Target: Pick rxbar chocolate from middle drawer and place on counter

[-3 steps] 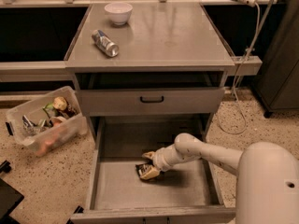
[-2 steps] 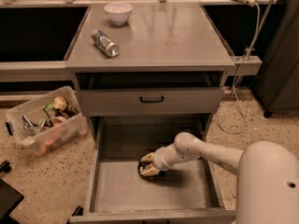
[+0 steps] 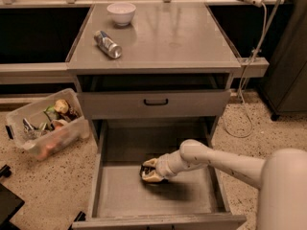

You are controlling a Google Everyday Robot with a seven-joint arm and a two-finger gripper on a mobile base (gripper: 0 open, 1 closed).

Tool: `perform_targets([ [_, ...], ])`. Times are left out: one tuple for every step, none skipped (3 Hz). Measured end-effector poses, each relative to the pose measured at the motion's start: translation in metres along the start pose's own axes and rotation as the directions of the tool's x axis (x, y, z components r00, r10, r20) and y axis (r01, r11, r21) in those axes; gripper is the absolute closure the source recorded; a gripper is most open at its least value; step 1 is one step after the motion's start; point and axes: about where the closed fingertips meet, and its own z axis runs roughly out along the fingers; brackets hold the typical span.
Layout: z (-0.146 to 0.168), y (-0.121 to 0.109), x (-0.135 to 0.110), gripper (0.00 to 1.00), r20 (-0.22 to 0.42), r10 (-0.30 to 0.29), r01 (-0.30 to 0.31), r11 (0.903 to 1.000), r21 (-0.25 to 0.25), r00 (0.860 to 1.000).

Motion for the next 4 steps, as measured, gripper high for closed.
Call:
perform_targets([
  [-0.042, 0.027, -0.055, 1.0, 0.065, -0.054, 0.048, 0.9942, 0.096, 0.996],
  [-0.077, 0.06, -0.11, 1.0, 0.106, -0.115, 0.099, 0.9841, 0.147, 0.988],
  [-0.112, 0.072, -0.167, 1.0, 0.134, -0.179, 0.157, 0.9745, 0.16, 0.975],
  [-0.112, 0.071, -0.168, 1.0, 0.133, -0.181, 0.159, 0.9743, 0.159, 0.974],
])
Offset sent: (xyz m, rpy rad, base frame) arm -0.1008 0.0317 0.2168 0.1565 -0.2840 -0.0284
